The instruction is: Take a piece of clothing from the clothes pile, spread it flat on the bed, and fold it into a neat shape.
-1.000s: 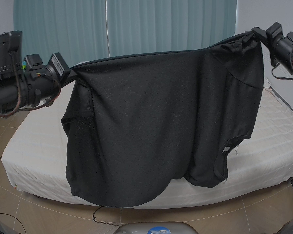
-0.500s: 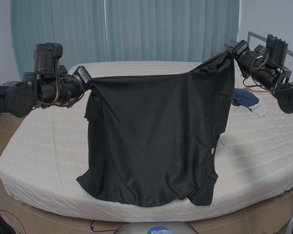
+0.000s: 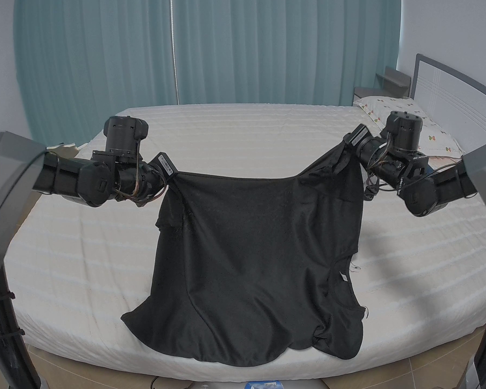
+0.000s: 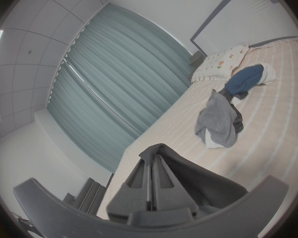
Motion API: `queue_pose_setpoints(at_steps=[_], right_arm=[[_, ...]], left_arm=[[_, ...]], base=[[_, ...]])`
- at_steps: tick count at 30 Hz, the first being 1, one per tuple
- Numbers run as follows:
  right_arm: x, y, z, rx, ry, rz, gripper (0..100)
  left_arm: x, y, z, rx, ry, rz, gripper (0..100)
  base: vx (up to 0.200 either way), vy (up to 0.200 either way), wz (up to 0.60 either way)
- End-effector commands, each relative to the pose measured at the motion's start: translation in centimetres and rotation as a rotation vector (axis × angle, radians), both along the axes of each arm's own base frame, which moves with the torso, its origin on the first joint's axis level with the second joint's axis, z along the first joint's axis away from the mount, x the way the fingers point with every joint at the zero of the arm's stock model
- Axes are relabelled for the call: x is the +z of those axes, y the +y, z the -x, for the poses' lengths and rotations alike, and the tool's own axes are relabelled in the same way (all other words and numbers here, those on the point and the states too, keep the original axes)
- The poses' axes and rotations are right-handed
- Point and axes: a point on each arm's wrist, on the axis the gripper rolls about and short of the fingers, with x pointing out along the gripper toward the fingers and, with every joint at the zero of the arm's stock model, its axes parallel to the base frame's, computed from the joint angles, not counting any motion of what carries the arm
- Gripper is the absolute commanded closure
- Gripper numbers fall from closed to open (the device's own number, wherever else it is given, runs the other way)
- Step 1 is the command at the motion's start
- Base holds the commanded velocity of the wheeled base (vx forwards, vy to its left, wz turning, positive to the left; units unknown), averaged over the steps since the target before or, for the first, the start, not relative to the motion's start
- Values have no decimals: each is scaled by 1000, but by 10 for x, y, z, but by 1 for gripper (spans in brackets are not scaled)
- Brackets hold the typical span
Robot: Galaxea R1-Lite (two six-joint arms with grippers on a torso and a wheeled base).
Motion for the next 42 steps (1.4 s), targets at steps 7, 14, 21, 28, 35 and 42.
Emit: queue_pose_setpoints(at_steps=[7, 14, 21, 28, 35, 42], right_arm=[[-103, 11, -40, -5, 146, 40, 100], [-133, 14, -49, -3, 194, 57, 0], [-140, -6, -54, -49, 209, 55, 0], [-135, -39, -44, -125, 256, 14, 0], [-110, -63, -44, -137, 246, -192, 0], [-130, -67, -33, -150, 319, -233, 0]], left_arm=[[-79, -2, -48, 21, 111, -27, 100], [-106, -3, -67, 55, 135, 3, 0], [-111, 14, -74, 138, 136, -25, 0], [-79, 52, -77, 188, 129, -5, 0], [-56, 74, -82, 148, 154, 61, 0], [-80, 74, -77, 47, 378, 115, 0]], base=[[0, 0, 0], [0, 0, 0], [0, 0, 0], [0, 0, 0], [0, 0, 0], [0, 0, 0]])
